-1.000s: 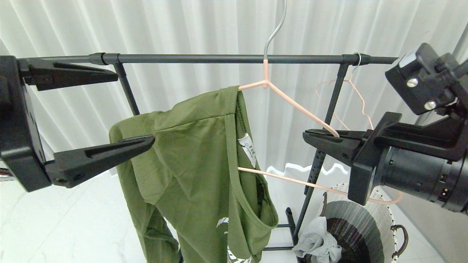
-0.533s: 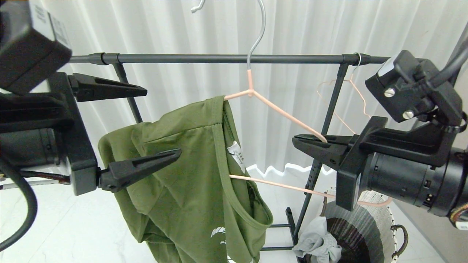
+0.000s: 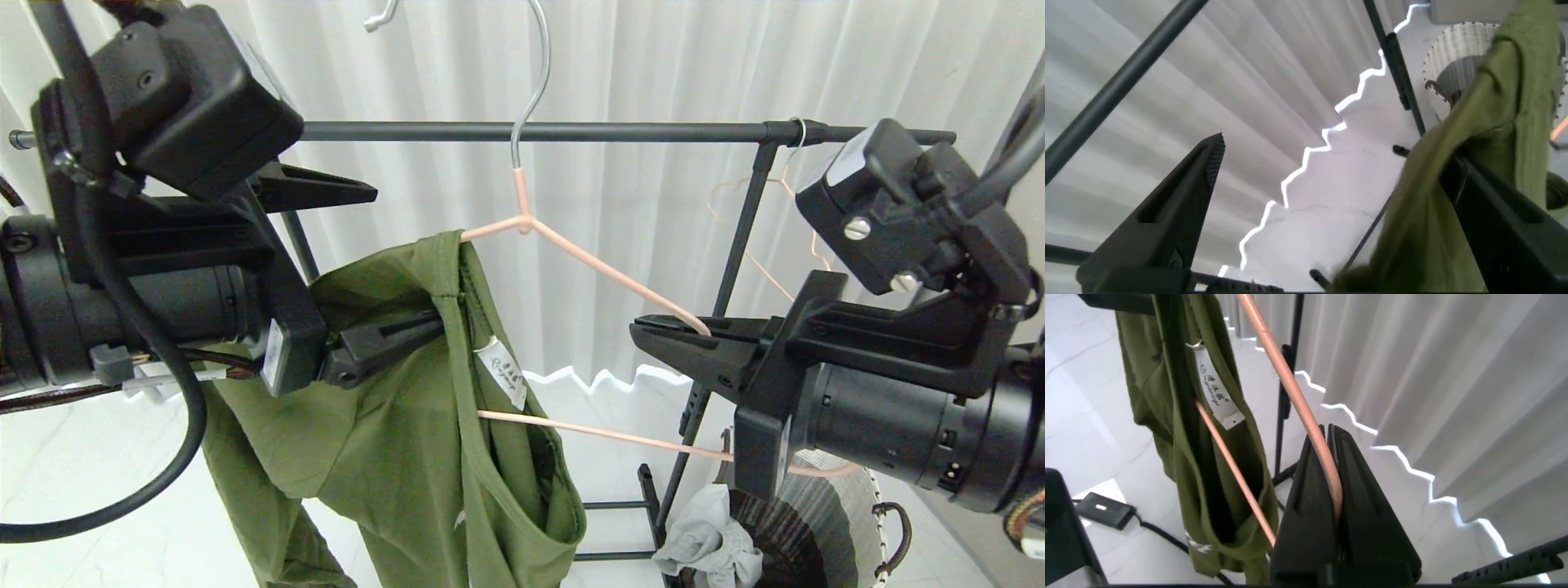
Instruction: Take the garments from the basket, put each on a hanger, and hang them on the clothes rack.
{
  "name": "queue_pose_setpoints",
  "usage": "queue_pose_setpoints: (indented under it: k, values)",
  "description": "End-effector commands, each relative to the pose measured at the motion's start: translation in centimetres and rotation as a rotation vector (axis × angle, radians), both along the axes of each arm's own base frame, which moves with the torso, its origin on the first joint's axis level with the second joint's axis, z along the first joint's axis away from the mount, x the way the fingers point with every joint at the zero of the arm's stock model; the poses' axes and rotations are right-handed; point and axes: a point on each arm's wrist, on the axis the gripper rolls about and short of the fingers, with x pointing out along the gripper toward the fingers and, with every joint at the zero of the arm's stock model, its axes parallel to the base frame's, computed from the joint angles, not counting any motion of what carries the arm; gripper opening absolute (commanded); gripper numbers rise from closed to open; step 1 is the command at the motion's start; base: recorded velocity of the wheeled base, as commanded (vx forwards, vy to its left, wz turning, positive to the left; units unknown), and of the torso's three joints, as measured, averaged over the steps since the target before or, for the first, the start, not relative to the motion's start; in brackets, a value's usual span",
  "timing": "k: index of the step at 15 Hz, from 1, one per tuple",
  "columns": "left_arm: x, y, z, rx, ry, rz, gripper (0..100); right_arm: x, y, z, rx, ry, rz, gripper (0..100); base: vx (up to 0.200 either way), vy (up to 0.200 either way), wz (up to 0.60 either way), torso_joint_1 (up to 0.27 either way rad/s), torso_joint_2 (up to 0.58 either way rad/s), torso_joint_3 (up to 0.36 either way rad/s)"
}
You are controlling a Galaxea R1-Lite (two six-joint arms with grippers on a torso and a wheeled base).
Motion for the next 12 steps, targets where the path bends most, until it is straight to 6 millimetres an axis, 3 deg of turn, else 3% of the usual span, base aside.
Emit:
queue_pose_setpoints:
  k: [1, 5, 6, 12]
  values:
    - [0.18, -0.21, -0.15, 0.004, 0.005, -0.002, 100, -0.42, 0.12, 0.06, -0.001, -0.006, 0.019, 0, 0.0, 0.0, 0.0, 0.0, 0.0, 0.0]
    - [0.07, -0.13, -0.1, 0.002, 0.003, -0.002, 100, -0.87, 0.37, -0.07, -0.016, -0.019, 0.042, 0, 0.0, 0.0, 0.0, 0.0, 0.0, 0.0]
    - [0.03, -0.1, -0.07, 0.001, 0.002, -0.002, 0, -0.92, 0.35, -0.03, -0.014, -0.019, 0.044, 0, 0.0, 0.0, 0.0, 0.0, 0.0, 0.0]
    - [-0.41, -0.38, 0.0, 0.0, -0.003, -0.027, 0, -1.41, 0.14, 0.18, -0.007, -0.023, 0.058, 0, 0.0, 0.0, 0.0, 0.0, 0.0, 0.0]
